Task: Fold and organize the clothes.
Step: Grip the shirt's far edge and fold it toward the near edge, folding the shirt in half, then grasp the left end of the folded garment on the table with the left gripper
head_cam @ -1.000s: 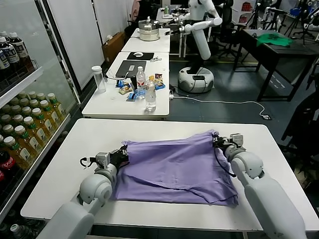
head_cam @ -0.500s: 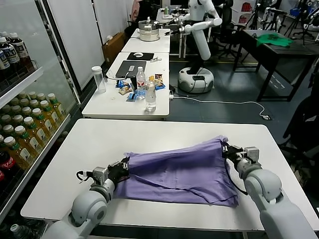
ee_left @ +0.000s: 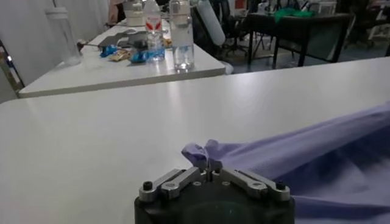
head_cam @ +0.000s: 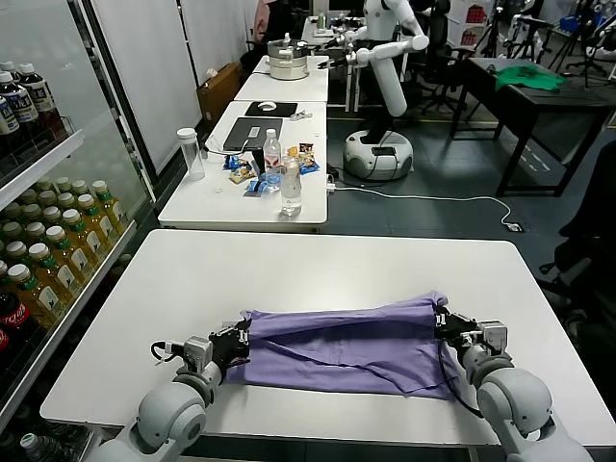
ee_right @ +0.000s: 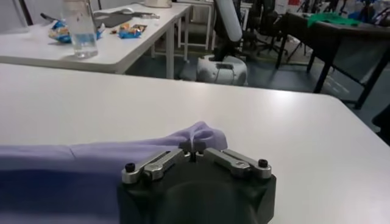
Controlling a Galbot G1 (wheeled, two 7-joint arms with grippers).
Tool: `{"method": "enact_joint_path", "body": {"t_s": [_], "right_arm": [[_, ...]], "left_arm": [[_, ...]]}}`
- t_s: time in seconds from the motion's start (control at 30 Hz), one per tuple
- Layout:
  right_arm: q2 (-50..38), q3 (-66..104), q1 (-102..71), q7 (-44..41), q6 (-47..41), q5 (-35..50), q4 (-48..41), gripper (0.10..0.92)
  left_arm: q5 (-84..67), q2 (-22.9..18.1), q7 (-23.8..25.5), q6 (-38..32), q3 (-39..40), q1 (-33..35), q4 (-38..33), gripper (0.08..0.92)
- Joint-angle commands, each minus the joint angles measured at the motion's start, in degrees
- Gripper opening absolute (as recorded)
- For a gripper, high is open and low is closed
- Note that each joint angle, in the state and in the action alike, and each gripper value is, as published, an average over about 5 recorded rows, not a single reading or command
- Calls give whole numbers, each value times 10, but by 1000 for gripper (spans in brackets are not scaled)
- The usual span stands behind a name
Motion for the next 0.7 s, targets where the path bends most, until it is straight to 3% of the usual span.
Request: {"method": "enact_joint_path", "body": {"t_s": [0.03,0.17,0.33,0.57,0.7], "right_arm": [[10,7,-33,-3,5,-29,21,271],[16,26,-63,-4,15,-28,49,392],[27,43,-102,-5,20,-29,75,530],[24,48,-114,-4,24,-25,80,737],[22,48,-120,-7,27,-25,82,811]], "left_arm": [[70,-7,-2,-23,-2,14,-9,231],[116,-30,-21,-40,-12,48,-49,344],[189,-89,-65,-47,-18,102,-78,491],[235,-168,-121,-31,-16,97,-4,690],[248,-194,-145,-23,-13,85,31,787]]}}
